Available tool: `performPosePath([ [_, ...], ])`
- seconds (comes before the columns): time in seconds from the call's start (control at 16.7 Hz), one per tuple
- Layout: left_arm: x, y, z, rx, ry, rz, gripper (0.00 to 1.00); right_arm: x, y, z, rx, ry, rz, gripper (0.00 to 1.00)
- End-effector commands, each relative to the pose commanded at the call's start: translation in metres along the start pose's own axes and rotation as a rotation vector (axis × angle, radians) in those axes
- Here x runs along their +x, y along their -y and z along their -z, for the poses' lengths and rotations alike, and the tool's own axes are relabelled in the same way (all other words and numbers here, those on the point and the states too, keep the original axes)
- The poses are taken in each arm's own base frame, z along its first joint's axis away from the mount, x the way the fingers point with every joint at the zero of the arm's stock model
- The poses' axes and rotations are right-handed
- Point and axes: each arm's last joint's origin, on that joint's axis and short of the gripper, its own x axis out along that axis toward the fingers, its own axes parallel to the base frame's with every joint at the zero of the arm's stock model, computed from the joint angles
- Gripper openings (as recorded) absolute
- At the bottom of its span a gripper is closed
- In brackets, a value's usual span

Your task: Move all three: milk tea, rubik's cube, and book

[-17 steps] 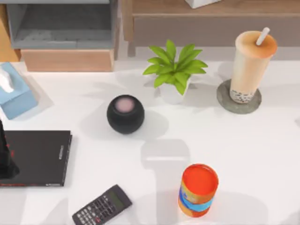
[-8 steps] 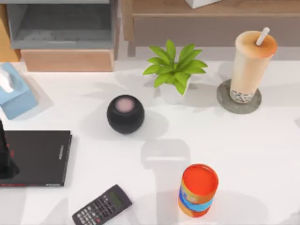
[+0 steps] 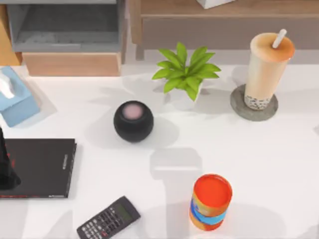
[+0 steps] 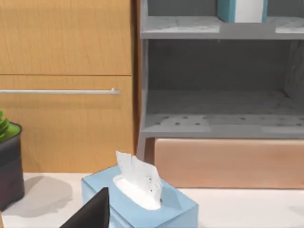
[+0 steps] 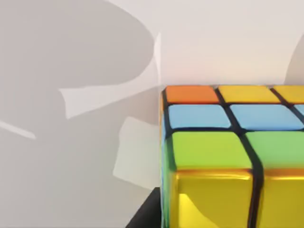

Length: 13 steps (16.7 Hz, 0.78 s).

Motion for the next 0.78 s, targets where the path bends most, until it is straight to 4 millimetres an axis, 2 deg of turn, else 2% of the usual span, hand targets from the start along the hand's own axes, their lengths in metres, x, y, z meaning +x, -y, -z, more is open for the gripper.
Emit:
performPosePath([
  [0.36, 0.0, 0.0, 0.0, 0.0, 0.0, 0.0, 1.0, -0.027, 0.0, 0.0, 0.0, -0.004, -0.002, 0.0],
  [0.66, 0.0, 0.0, 0.0, 0.0, 0.0, 0.0, 1.0, -0.028, 0.0, -0.001, 0.0, -0.002, -0.002, 0.0],
  [0.78, 0.0, 0.0, 0.0, 0.0, 0.0, 0.0, 1.0, -0.034, -0.002, -0.011, -0.017, 0.046, 0.015, 0.0],
])
